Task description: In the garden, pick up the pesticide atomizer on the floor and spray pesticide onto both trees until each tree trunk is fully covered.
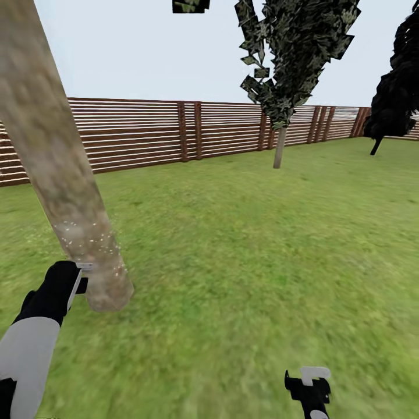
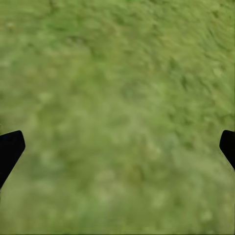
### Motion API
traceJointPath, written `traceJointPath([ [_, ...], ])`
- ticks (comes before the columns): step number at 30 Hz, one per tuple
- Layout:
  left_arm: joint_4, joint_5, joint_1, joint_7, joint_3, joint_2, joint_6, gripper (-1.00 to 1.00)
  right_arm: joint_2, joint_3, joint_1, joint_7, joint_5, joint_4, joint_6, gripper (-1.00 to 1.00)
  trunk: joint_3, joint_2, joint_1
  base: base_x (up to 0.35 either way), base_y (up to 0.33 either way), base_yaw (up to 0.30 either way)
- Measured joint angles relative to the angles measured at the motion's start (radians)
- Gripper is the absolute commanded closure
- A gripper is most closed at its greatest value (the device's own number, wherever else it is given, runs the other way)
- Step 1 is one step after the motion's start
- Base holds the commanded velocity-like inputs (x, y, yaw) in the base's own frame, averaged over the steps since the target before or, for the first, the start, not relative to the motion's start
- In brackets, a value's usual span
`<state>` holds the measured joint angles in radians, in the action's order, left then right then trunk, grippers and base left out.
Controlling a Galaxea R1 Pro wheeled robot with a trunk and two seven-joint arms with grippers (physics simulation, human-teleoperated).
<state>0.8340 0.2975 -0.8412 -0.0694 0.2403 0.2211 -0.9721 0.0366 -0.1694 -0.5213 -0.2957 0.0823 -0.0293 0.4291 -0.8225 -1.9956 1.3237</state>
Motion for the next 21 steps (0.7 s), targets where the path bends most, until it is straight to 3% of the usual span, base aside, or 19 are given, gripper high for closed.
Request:
traceJointPath([
  [8, -0.002, 0.000, 0.000, 0.000, -0.001, 0.000, 0.000, 1.00, 0.000, 0.000, 0.000, 0.000, 0.000, 0.000, 0.000, -1.00, 0.000, 0.000, 0.000, 0.267, -0.147, 0.030],
  [12, -0.012, 0.000, 0.000, 0.000, 0.001, 0.003, 0.000, 1.00, 0.000, 0.000, 0.000, 0.000, 0.000, 0.000, -0.001, -1.00, 0.000, 0.000, 0.000, 0.090, -0.037, 0.224],
  [15, -0.040, 0.004, 0.020, -0.001, 0.010, 0.018, 0.002, 1.00, 0.000, 0.000, 0.000, 0.000, 0.000, 0.000, 0.000, -1.00, 0.000, 0.000, 0.000, 0.005, -0.002, 0.273],
  [17, -0.044, 0.012, 0.037, 0.001, 0.012, 0.050, 0.002, 1.00, 0.000, 0.000, 0.000, 0.000, 0.000, 0.000, 0.000, -1.00, 0.000, 0.000, 0.000, 0.001, 0.000, 0.204],
  [21, -0.042, -0.003, 0.041, 0.001, 0.004, 0.048, 0.003, 1.00, 0.000, 0.000, 0.000, 0.000, 0.000, 0.000, 0.000, -1.00, 0.000, 0.000, 0.000, 0.005, 0.000, 0.037],
])
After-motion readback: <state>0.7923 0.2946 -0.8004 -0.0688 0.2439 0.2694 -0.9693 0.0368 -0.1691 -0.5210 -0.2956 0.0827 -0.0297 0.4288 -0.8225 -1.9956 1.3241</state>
